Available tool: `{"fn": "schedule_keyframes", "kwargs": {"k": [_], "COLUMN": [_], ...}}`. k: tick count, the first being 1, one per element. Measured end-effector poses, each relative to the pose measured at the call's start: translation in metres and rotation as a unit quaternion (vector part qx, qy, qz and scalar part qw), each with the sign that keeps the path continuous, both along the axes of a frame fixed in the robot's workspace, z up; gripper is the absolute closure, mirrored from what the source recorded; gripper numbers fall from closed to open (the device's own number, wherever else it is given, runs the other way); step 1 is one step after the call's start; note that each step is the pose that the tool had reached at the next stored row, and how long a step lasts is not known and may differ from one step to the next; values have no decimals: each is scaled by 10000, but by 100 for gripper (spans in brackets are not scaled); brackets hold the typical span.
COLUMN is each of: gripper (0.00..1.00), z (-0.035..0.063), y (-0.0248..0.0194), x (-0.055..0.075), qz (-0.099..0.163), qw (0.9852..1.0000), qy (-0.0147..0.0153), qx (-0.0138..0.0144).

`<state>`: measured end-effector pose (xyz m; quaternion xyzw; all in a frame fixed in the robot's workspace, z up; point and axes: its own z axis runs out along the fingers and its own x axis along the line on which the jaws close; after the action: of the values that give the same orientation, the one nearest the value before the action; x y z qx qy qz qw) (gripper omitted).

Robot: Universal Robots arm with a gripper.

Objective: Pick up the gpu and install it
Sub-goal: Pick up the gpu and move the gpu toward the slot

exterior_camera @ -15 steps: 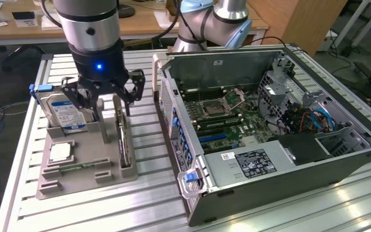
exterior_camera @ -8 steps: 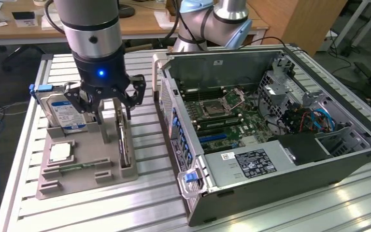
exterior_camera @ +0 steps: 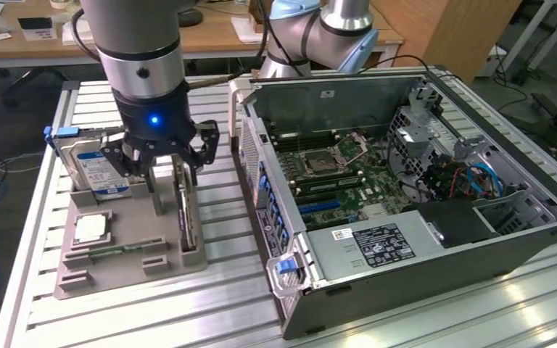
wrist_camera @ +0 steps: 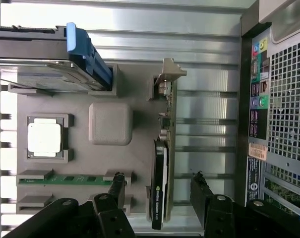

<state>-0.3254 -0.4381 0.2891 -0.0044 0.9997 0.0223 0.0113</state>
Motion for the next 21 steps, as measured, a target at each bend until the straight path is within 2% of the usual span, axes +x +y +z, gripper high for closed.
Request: {"fn": "schedule_keyframes", "kwargs": {"k": [21], "gripper": [35], "z": [-375], "y": [0], "x": [21], "qz": [0], "qw": [10000], "qy": [0], "qx": [-6]}}
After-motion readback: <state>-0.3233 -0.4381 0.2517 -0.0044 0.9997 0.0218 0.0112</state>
